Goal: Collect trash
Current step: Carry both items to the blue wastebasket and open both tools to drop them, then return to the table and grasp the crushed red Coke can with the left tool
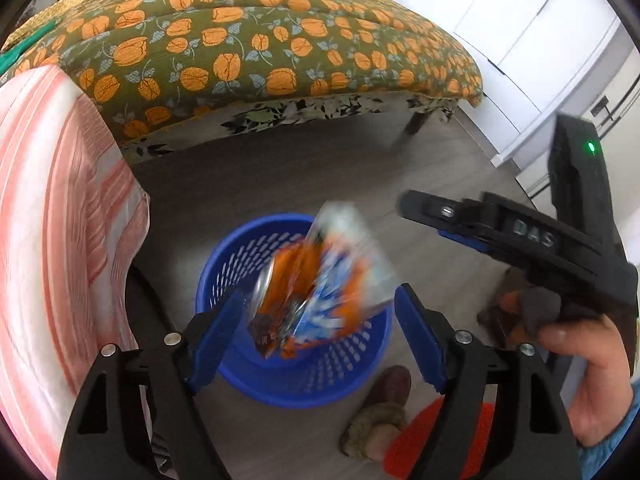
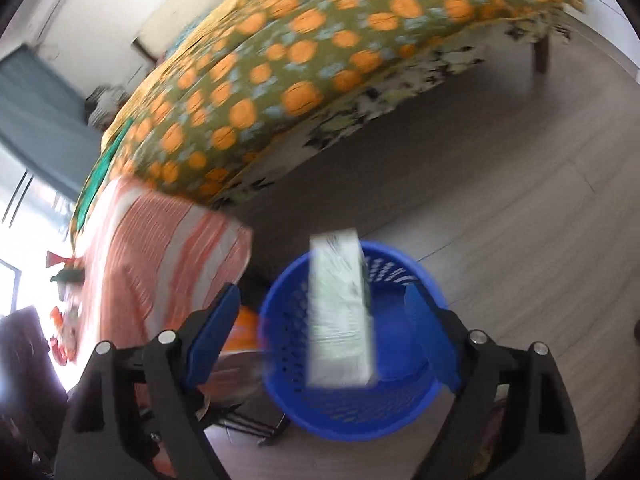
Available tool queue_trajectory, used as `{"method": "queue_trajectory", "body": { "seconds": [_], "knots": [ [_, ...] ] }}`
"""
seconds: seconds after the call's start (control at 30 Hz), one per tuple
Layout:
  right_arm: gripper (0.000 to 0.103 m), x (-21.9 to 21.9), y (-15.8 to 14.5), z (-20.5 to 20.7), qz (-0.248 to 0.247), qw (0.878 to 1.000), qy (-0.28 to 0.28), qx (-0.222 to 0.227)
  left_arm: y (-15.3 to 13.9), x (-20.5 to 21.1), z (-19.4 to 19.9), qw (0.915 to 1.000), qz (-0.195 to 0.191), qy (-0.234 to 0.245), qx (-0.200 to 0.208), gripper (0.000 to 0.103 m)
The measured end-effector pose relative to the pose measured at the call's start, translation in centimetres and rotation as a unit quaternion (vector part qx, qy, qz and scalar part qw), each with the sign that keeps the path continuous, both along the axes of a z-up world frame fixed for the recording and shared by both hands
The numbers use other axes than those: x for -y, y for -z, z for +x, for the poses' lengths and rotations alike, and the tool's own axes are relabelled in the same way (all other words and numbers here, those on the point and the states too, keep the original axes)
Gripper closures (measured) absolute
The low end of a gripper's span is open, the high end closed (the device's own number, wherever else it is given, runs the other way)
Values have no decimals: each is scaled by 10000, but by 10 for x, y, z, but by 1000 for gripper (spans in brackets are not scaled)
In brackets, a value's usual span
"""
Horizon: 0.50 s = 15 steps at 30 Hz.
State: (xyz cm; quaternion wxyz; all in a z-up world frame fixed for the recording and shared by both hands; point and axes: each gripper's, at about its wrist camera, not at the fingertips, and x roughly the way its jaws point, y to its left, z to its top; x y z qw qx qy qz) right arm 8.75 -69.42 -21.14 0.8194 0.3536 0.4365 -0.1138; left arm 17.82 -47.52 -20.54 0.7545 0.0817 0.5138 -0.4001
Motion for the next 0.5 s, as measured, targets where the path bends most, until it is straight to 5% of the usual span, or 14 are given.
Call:
{"method": "queue_trajectory", "body": {
  "seconds": [0.13,0.33,0.5],
  "knots": [
    [20,11,-22,-22,-153,9988,377,290,-23,-26,-3,9984,-488,-255,95,22],
    [13,-24,-86,-42,-1340,9860,303,948,-86,-113,-27,9903,-1051,-547,726,16],
    [12,-103,-118,-32,-2284,9611,-553,1451,-88,-215,-43,9853,-527,-1114,1185,13]
  ]
}}
